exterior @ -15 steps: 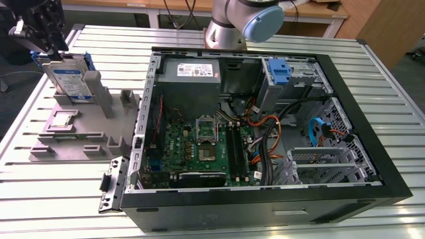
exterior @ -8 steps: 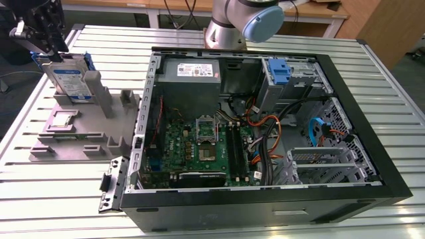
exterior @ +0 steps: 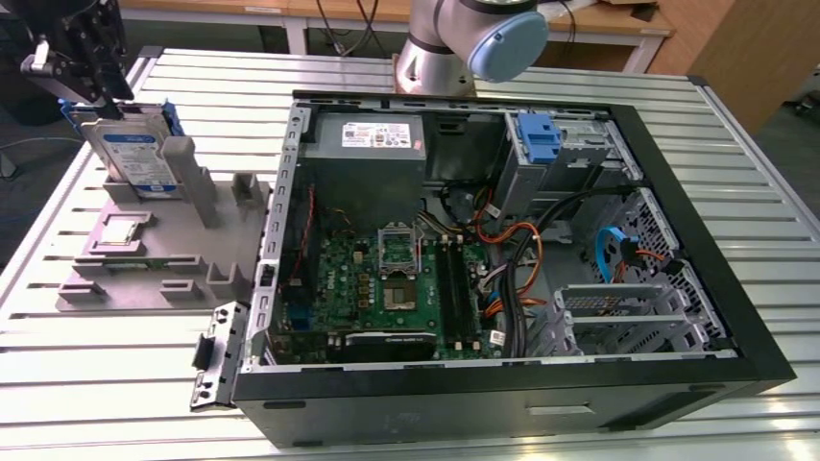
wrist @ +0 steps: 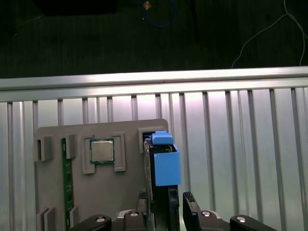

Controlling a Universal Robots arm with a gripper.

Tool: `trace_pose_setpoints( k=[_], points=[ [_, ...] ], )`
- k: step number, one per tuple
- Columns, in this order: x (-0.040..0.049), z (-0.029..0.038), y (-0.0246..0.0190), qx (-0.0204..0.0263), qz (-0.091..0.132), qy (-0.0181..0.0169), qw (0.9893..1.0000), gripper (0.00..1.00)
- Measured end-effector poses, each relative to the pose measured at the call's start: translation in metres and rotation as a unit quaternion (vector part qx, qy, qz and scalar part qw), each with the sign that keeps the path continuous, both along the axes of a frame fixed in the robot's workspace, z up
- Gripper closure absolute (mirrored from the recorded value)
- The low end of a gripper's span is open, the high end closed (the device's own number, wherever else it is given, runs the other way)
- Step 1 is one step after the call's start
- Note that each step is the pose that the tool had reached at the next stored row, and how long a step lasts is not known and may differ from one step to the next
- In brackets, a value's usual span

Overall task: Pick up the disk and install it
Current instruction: 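Pick up the disk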

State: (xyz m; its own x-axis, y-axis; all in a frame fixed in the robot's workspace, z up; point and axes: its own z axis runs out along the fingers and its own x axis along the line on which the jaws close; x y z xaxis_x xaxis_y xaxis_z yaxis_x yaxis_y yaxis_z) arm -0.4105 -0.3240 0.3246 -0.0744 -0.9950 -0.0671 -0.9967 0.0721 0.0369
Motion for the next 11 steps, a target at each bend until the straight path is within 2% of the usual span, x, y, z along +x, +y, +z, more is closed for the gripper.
trace_pose_setpoints(
  k=[11],
  points=[
    [-0.0002, -0.0008, -0.0001, 0.0014, 0.0, -0.0001, 1.0, 0.58]
  ],
)
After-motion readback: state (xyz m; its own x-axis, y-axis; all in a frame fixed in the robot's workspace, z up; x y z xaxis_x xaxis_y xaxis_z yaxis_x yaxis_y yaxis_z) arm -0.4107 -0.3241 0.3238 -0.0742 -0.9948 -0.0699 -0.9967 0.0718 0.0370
